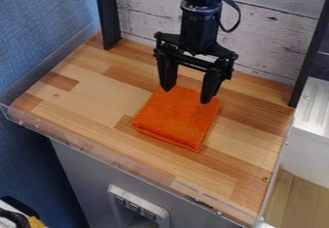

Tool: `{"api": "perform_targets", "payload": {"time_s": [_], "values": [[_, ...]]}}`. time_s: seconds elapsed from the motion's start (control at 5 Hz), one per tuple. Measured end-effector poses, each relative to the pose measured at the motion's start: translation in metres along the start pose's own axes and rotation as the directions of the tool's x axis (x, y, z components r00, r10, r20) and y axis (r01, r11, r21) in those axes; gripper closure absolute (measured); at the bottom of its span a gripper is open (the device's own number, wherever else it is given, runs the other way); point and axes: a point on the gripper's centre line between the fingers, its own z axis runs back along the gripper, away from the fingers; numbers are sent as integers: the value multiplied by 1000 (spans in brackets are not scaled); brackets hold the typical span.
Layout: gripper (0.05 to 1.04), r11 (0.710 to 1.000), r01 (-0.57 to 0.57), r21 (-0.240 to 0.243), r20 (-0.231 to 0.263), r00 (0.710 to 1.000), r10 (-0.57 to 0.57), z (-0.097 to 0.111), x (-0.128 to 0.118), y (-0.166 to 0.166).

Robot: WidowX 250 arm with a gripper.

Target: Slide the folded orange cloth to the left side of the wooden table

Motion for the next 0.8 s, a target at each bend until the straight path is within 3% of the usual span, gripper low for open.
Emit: {"api": "perform_targets", "payload": {"time_s": [0.4,0.6,0.8], "values": [[714,1000,13,-4,32,999,-13,-24,-5,2],[926,1000,6,-12,73,997,-5,-37,-5,13],[1017,1000,9,-16,130,991,-7,-45,-1,21]]}}
